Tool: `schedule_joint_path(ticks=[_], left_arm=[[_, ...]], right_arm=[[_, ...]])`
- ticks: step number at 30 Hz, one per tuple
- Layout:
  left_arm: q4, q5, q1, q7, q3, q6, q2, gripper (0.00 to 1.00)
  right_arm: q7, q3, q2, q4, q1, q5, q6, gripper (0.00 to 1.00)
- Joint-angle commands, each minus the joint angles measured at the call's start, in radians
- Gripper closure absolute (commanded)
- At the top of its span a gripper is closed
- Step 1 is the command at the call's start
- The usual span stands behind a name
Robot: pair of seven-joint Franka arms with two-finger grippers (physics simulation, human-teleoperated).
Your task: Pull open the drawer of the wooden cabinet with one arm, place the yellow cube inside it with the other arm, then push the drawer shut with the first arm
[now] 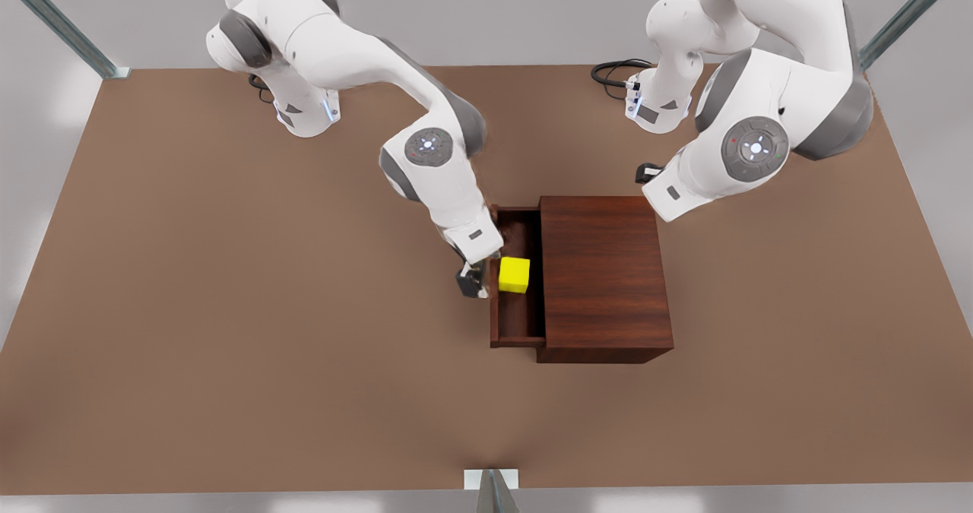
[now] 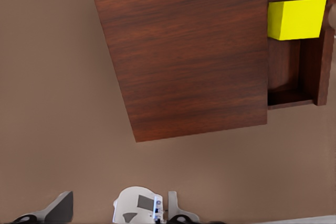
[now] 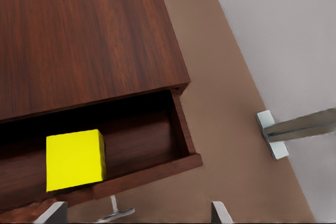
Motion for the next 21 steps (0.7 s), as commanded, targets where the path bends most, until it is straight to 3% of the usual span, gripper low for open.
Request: schedule_joint_path(ticks=[1,4,6,7,8,10,16,21], left_arm=[[0.013,-0.024,-0.076,-0.971,-0.025,0.152,0.061,0.79],[0.113,-0.014,-0.178,-1.747,-0.071,0.395,0.239,0.79],[0.116,-0.011,-0.216,-2.141,-0.123,0.624,0.26,0.79],[0.119,0.015,-0.283,-2.27,-0.123,0.748,0.3,0.79],[0.148,0.019,-0.374,-2.354,-0.116,0.865,0.349,0.79],[0.237,0.024,-0.457,-2.538,-0.043,0.902,0.447,0.79],[0.211,0.065,-0.466,-2.77,-0.016,1.017,0.53,0.79],[0.199,0.162,-0.454,-2.726,0.013,1.246,0.572,0.79]], right_arm=[[0.033,-0.083,-0.065,0.0,-0.077,0.001,-0.533,0.0],[0.51,-0.247,-0.053,0.001,-0.166,-0.027,-0.751,0.0],[0.677,-0.275,-0.084,0.015,-0.232,0.007,-0.831,0.0],[0.772,-0.258,-0.166,0.002,-0.293,0.031,-0.862,0.0],[0.826,-0.169,-0.252,-0.026,-0.418,0.053,-0.925,0.0],[0.826,-0.019,-0.4,-0.164,-0.603,0.052,-0.903,0.0],[0.811,-0.017,-0.351,-0.181,-0.593,0.032,-0.807,0.0],[0.82,-0.025,-0.354,-0.175,-0.599,0.027,-0.802,0.0]])
